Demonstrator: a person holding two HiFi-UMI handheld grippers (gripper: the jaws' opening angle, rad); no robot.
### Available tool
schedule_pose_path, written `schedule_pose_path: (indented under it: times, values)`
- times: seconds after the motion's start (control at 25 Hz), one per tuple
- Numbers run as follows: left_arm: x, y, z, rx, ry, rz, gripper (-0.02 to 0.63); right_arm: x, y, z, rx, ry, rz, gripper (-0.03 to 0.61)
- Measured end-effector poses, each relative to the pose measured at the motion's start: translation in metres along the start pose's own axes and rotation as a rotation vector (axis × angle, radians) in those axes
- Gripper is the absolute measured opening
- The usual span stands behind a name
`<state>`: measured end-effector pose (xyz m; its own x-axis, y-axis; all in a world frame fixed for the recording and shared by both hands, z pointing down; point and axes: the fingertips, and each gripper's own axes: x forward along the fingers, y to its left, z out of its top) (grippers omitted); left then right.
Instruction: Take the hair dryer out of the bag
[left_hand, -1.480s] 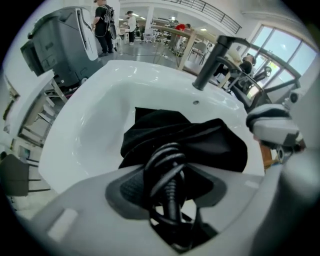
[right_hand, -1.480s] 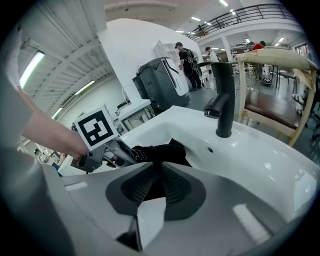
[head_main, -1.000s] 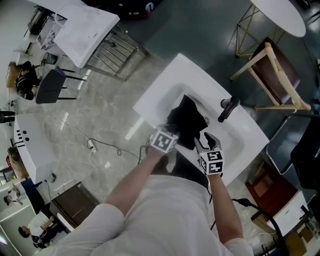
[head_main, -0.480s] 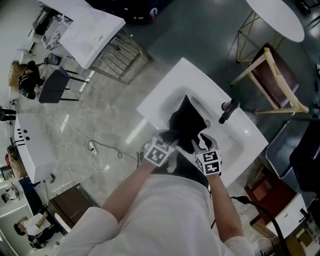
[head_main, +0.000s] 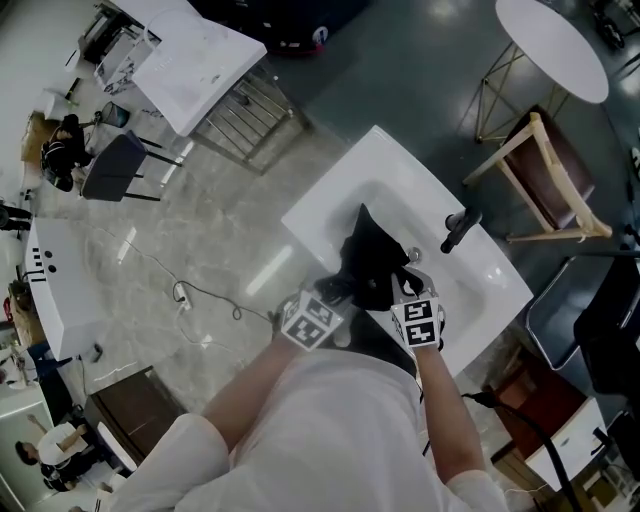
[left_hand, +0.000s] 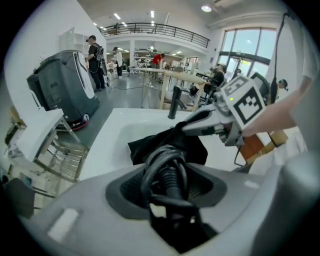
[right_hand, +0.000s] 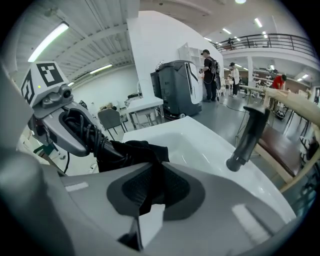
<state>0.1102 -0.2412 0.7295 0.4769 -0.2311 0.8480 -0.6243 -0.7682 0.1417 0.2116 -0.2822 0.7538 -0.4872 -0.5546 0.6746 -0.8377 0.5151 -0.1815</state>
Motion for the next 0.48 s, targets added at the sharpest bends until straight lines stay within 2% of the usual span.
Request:
schedule_pose_path:
  times: [0.2, 0.4, 0.48]
  values:
    - [-0.015, -0.010, -0.005, 0.005, -0.029, -0.031, 0.209, 0.000, -0.007, -0.002, -0.020, 0.014, -0.038, 0.044]
    - [-0.036, -0.008, -0.001, -0.161, -0.105, -0.072, 0.209, -0.003, -0.020, -0.002, -0.029, 0.037, -0.089, 0.044]
    - [-0.042, -0.007, 0.000, -0.192, -0.123, -0.081, 0.209, -0.004, -0.024, -0.003, -0.025, 0.040, -0.095, 0.048]
